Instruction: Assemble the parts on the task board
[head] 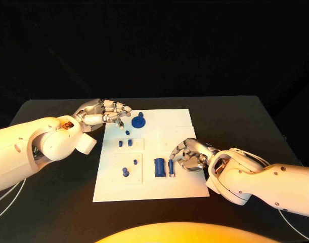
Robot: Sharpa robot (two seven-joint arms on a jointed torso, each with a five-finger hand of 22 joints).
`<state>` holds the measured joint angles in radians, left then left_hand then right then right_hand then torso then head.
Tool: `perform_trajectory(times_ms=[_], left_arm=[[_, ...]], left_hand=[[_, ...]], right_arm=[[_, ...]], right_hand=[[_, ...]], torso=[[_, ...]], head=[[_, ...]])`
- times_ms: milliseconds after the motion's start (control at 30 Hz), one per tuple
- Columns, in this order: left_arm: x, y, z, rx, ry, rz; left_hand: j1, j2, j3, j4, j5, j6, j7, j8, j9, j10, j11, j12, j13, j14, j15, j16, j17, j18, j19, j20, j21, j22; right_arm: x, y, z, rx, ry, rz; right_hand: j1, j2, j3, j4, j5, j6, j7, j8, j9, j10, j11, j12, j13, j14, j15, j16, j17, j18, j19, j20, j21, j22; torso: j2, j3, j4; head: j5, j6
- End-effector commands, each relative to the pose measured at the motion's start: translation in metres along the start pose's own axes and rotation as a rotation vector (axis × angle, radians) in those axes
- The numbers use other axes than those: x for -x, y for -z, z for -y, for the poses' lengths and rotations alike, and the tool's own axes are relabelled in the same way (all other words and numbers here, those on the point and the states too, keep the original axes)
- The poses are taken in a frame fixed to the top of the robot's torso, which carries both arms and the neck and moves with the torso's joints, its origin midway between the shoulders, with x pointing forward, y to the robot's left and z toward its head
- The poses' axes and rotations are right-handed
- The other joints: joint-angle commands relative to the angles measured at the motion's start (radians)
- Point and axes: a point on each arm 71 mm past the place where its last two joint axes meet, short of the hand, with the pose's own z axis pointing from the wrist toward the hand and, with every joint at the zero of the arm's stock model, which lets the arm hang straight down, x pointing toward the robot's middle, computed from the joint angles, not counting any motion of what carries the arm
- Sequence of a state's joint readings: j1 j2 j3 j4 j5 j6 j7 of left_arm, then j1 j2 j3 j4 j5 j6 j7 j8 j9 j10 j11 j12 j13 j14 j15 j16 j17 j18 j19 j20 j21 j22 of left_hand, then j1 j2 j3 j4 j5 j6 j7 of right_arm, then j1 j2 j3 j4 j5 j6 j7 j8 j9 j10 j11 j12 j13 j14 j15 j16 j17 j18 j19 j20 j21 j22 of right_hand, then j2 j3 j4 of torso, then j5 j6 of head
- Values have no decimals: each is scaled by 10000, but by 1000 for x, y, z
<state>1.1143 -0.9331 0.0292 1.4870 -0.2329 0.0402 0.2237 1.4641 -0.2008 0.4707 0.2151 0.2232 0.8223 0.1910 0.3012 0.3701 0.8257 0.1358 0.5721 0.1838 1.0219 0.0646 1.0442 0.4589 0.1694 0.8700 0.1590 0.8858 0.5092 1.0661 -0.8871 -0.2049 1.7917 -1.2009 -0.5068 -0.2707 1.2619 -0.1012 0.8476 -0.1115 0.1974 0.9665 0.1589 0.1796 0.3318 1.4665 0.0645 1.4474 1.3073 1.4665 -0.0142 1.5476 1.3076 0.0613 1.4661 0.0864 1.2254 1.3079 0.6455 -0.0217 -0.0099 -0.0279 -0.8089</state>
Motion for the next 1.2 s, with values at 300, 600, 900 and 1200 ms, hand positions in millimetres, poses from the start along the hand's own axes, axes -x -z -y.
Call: perform_trajectory(times_ms=[300, 600, 900, 1200], left_arm=[[-2, -1, 1, -56, 37, -200], [-2, -1, 1, -50, 36, -196], [-2, 0, 1, -44, 37, -197], [-1, 0, 0, -24, 37, -163]], left_hand=[[85, 35, 47, -31, 56, -49, 4, 62, -16, 22, -21, 34, -14, -66, -29, -34, -8, 147, 55, 9, -24, 5], [85, 35, 47, -31, 56, -49, 4, 62, -16, 22, -21, 34, -14, -66, -29, -34, -8, 147, 55, 9, -24, 5], [85, 35, 47, -31, 56, -49, 4, 62, -16, 22, -21, 34, -14, -66, -29, -34, -8, 147, 55, 9, -24, 5], [97, 39, 58, -44, 54, -52, 9, 65, -19, 22, -17, 31, -21, -67, -29, -38, -9, 144, 57, 4, -14, 12]], right_arm=[[-6, -1, -2, 204, 77, -634], [-8, -1, -1, 129, 148, -813], [-9, -2, -1, 114, 184, -891], [-9, -4, 1, -7, 232, -895]], right_hand=[[-195, 23, 97, -137, -42, 148, -44, -14, -4, 254, -6, 54, 1599, 941, 18, 59, 2184, 2, 98, -15, 82, 1827], [-232, 39, 110, -172, -44, 184, -56, 2, 1, 270, -15, 76, 1616, 942, 12, 61, 2189, -2, 101, -19, 112, 1832], [-266, 49, 115, -194, -46, 202, -61, 8, 3, 267, -20, 71, 1611, 941, 6, 60, 2186, 1, 95, -22, 107, 1828], [-462, 142, 174, -260, -45, -47, 15, -170, -81, 205, 37, -14, 1534, 927, 43, 36, 2127, 20, 35, -5, 4, 1794]], torso=[[0, -2, 3], [0, -1, 3], [2, 0, 4], [1, -2, 0]], head=[[-3, -19], [-1, -38], [4, -51], [27, -51]])
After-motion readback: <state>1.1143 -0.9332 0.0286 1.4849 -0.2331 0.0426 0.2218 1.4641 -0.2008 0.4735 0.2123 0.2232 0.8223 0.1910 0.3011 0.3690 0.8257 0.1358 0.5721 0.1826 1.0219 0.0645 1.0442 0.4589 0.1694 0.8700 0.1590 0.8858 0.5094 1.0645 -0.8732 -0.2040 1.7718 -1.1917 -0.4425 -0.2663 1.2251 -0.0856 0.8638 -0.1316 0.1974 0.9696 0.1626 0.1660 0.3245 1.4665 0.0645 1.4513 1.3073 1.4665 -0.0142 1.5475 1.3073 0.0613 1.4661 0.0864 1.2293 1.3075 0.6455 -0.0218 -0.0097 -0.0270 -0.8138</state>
